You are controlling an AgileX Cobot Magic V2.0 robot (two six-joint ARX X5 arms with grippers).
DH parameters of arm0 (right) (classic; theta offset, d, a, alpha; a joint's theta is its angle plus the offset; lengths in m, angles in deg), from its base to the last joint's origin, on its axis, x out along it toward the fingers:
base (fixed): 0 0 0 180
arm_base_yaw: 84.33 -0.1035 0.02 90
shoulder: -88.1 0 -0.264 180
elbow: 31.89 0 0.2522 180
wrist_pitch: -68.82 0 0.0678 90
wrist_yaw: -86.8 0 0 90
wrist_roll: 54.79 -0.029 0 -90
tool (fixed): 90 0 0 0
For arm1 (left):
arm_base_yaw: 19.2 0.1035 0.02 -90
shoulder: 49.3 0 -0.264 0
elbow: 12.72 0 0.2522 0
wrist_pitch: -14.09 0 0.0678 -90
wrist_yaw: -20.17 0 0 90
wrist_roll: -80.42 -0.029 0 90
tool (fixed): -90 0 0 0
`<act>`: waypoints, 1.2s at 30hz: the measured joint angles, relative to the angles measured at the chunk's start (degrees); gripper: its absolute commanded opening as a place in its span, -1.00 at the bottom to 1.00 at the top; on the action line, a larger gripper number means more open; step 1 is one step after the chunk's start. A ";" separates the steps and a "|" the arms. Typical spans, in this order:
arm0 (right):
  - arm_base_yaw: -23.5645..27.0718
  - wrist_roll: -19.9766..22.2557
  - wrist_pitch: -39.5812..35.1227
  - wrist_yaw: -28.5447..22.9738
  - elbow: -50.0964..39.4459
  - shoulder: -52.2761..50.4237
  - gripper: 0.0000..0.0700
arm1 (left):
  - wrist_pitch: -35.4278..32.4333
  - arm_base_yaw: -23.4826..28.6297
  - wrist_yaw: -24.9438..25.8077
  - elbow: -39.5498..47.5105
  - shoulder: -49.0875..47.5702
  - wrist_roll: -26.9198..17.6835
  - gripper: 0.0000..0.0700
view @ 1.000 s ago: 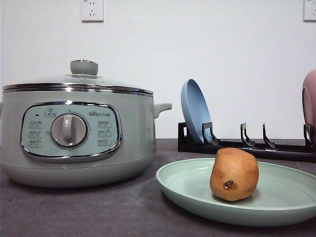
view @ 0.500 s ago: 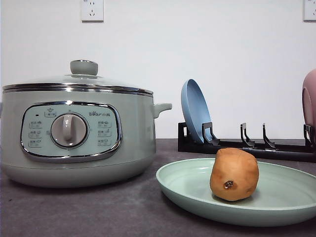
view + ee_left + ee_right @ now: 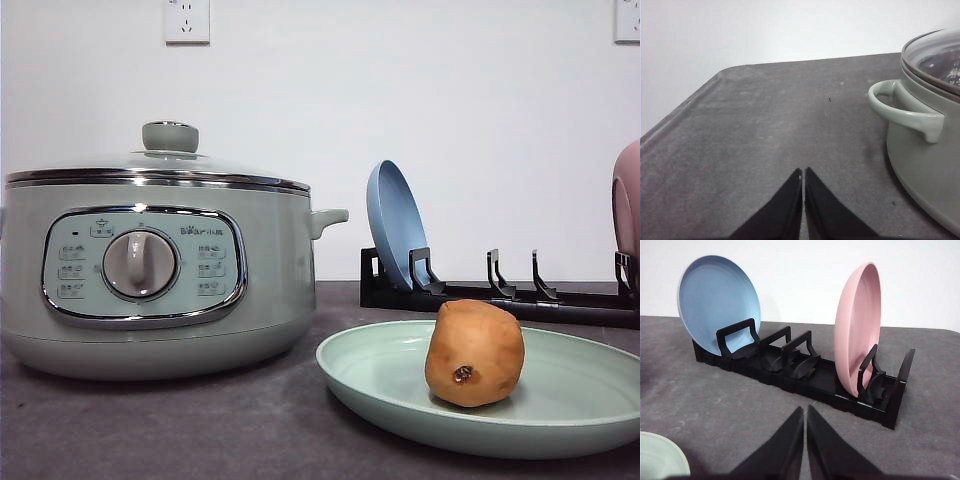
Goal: Transfer potato from steamer to green plate
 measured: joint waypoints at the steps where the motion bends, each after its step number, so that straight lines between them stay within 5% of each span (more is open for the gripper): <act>1: 0.02 0.00 -0.02 0.00 0.00 0.00 -1.00 | 0.00 0.00 0.00 0.00 0.00 0.00 -1.00; 36: 0.02 0.00 -0.02 0.00 0.00 0.00 -1.00 | 0.00 0.00 0.00 0.00 0.00 0.00 -1.00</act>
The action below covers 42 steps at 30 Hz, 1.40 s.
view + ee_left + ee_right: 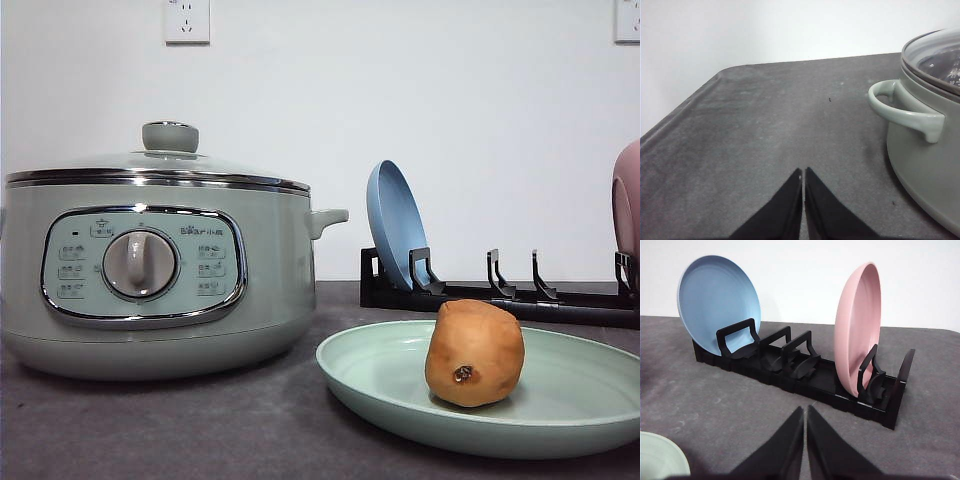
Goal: Transfer potato from steamer to green plate
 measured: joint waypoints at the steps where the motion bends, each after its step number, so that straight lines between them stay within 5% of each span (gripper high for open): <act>1: -0.02 0.00 0.02 0.00 0.00 0.00 -1.00 | 0.00 0.00 0.00 0.00 0.00 0.00 -1.00; 42: -0.02 0.00 0.02 0.00 0.00 0.00 -1.00 | 0.00 0.00 0.00 0.00 0.00 0.00 -1.00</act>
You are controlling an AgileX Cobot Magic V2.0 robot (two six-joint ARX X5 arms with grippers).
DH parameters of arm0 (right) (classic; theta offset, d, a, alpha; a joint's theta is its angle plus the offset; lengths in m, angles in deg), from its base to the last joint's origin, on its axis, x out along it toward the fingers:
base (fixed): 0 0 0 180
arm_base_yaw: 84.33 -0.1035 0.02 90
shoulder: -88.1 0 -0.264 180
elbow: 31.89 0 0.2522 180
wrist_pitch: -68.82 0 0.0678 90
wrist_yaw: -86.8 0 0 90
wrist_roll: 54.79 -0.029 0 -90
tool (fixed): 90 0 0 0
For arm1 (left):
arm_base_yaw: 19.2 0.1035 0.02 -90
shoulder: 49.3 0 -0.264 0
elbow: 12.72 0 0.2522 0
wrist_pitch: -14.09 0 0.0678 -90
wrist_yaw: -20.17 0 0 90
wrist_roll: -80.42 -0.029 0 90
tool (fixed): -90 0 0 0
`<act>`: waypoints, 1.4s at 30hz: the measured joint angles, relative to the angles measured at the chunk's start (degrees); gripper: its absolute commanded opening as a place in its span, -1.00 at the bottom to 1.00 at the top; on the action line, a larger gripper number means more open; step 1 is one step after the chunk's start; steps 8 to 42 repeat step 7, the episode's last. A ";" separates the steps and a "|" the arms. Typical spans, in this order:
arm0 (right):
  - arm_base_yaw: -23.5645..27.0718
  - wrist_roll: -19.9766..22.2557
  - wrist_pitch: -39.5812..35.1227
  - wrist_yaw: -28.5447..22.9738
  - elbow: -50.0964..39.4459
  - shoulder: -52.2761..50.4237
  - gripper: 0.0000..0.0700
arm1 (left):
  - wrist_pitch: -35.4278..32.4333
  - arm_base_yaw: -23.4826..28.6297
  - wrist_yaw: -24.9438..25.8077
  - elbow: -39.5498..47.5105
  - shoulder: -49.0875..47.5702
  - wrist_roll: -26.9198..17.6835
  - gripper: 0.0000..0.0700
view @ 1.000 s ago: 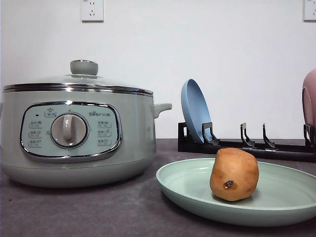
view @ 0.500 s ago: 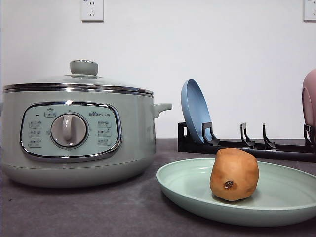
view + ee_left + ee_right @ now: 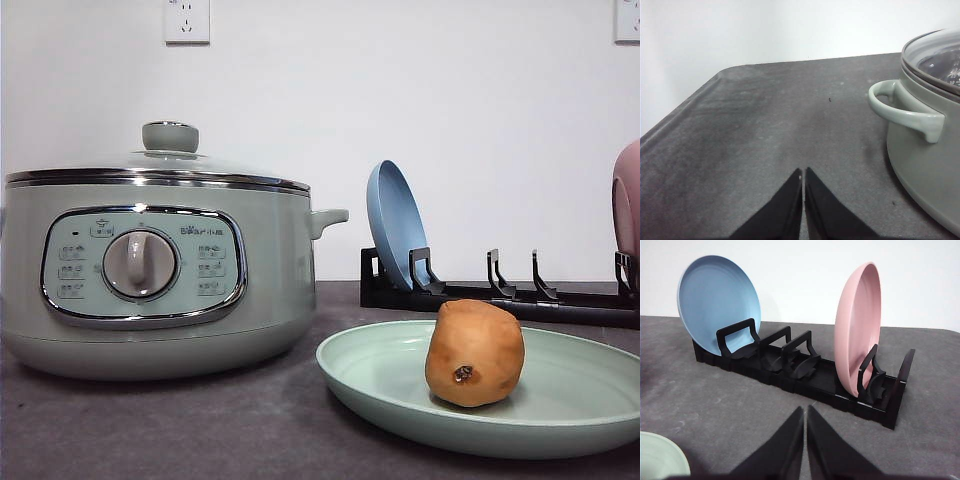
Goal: Transfer potato from steamer to green plate
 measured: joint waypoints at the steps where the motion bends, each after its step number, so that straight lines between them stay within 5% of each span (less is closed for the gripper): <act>1: 0.02 0.00 -0.02 0.00 0.00 0.00 -1.00 | 0.00 0.00 0.00 0.00 0.00 0.00 -1.00; 42: 0.02 0.00 0.00 0.00 0.00 0.00 -1.00 | 0.00 0.00 0.00 0.00 0.00 0.00 -1.00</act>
